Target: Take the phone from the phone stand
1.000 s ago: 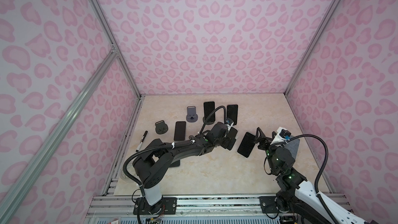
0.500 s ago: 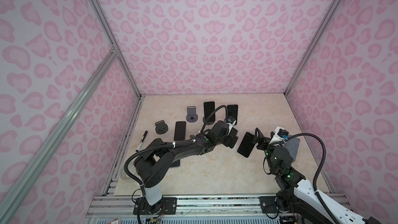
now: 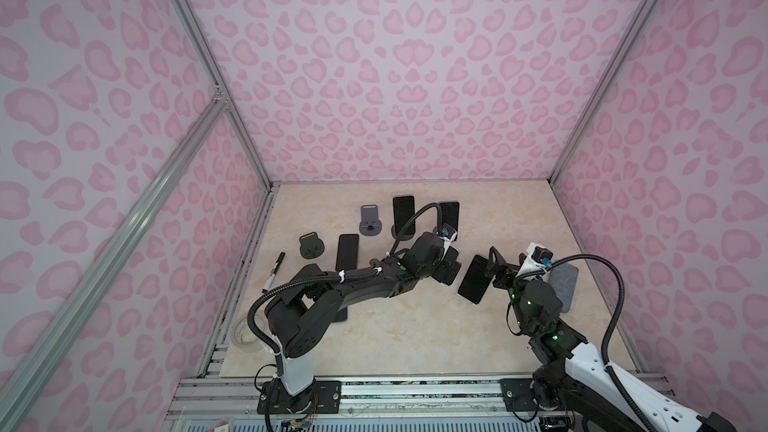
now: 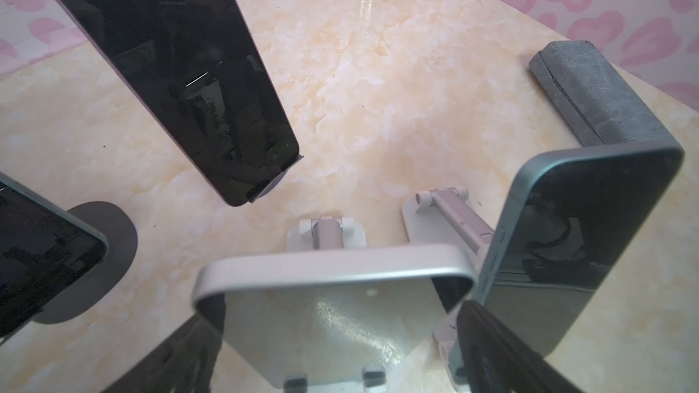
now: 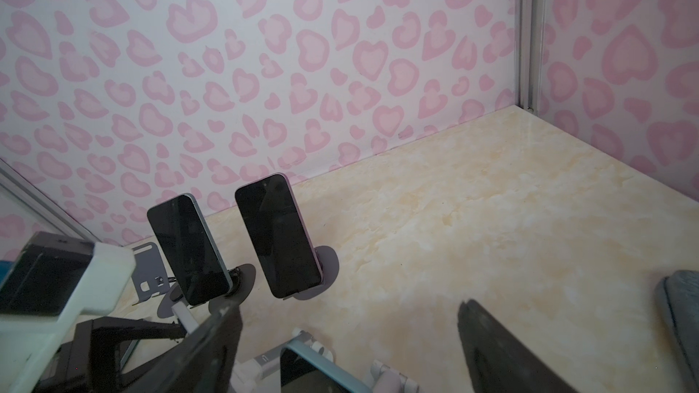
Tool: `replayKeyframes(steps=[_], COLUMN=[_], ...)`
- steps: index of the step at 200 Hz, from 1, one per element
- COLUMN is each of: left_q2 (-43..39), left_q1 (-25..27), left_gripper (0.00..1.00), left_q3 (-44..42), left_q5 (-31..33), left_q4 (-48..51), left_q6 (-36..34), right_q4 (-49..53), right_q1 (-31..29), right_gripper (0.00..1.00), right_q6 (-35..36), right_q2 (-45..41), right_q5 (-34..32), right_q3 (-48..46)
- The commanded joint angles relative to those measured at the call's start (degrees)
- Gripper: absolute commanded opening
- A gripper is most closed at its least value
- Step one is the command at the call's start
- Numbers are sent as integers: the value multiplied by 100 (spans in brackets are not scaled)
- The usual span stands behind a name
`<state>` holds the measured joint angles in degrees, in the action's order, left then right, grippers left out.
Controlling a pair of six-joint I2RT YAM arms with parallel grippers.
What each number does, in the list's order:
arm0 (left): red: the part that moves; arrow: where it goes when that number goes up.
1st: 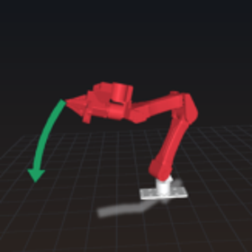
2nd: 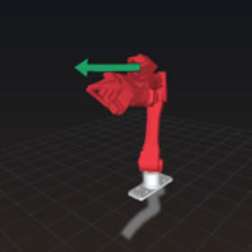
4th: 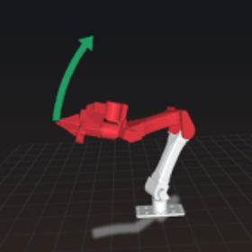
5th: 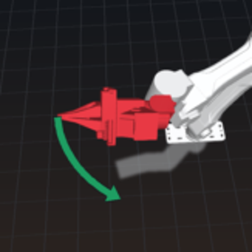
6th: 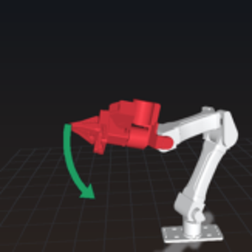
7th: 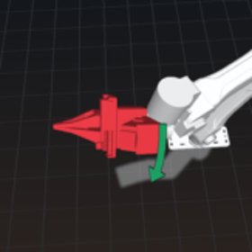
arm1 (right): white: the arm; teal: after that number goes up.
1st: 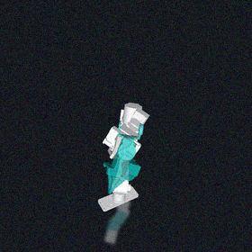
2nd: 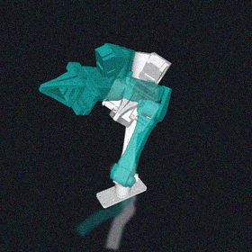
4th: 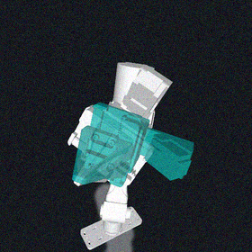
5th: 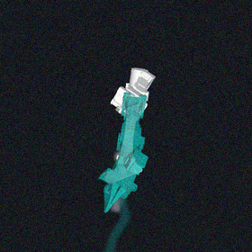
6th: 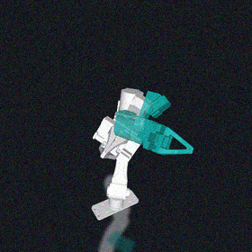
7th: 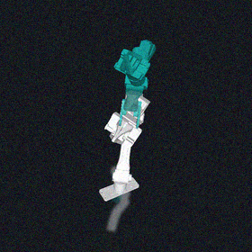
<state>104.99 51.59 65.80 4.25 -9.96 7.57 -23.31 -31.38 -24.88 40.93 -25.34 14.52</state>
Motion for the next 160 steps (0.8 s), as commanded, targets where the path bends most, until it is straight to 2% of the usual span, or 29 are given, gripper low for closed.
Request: replayKeyframes(steps=[1,89,125,160], left_q2=[78,228,197,67], left_q1=[-26,-164,-165,-165], left_gripper=[99,95,88,76], left_q3=[89,104,97,100], left_q5=[125,63,15,-132], left_q4=[-336,-456,-463,-318], left_q6=[30,295,367,294], right_q4=[-236,-260,-292,-315], right_q1=[0,-3,-1,-2], right_gripper=[92,92,92,92], right_q6=[-10,-21,-30,-56], right_q2=[71,126,195,205], right_q5=[68,96,121,152], right_q3=[42,40,42,46])
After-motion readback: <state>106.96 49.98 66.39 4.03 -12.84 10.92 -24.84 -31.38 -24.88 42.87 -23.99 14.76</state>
